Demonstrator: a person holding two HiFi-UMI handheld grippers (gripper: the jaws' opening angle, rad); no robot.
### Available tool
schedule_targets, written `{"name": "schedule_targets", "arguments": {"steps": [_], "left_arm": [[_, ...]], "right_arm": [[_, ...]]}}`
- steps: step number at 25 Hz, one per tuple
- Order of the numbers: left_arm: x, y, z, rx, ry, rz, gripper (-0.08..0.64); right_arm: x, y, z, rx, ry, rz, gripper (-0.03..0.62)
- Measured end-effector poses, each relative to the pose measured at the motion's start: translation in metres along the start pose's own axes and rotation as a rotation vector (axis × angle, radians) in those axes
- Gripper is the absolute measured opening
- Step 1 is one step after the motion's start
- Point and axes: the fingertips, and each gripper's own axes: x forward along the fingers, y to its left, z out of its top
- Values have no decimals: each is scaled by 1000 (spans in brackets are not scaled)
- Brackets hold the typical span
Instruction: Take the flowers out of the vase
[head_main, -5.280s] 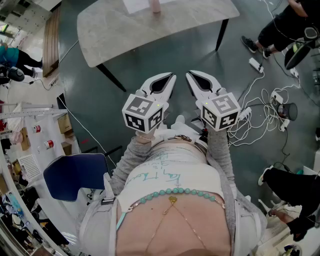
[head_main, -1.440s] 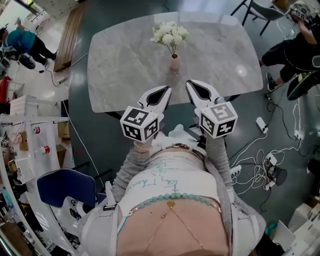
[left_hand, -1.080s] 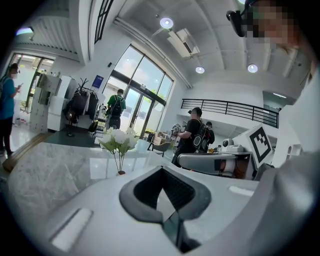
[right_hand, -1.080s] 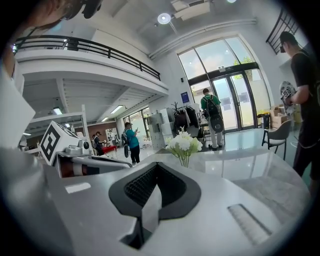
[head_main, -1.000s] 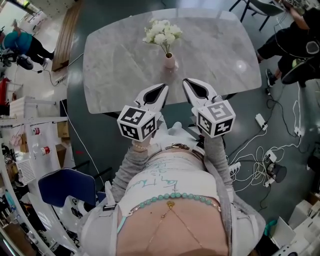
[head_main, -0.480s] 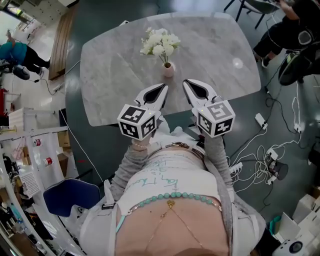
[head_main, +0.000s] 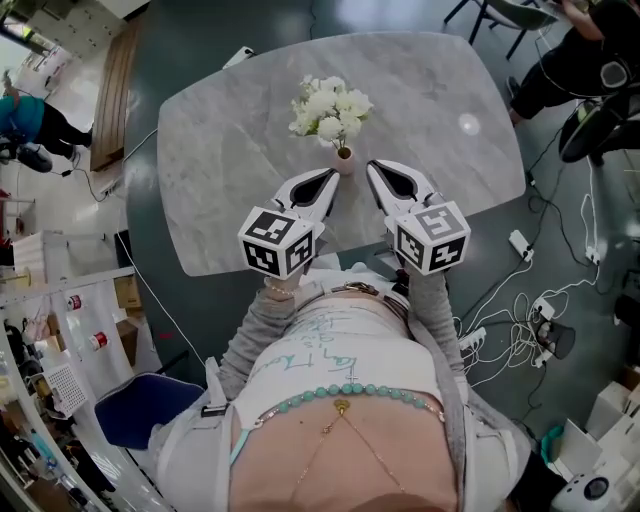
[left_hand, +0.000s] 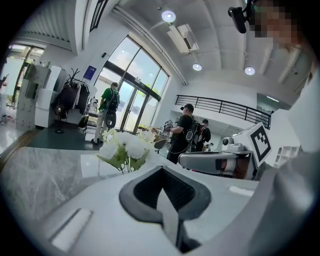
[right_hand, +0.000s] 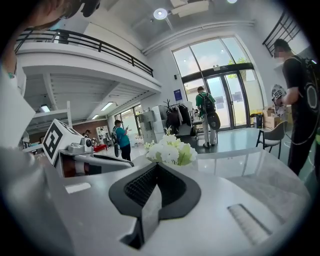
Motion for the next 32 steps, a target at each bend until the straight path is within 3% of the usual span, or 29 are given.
{"name": "schedule_targets", "arguments": {"steps": [15, 23, 32], "left_arm": [[11, 49, -7, -13, 54, -41, 0], [21, 56, -8, -31, 54, 17, 0], [37, 65, -17, -86, 51, 171, 0]], "right_arm": [[44, -16, -3, 33, 26, -65, 26], [49, -32, 4, 29, 38, -21, 26], [57, -52, 7, -26, 114, 116, 27]]}}
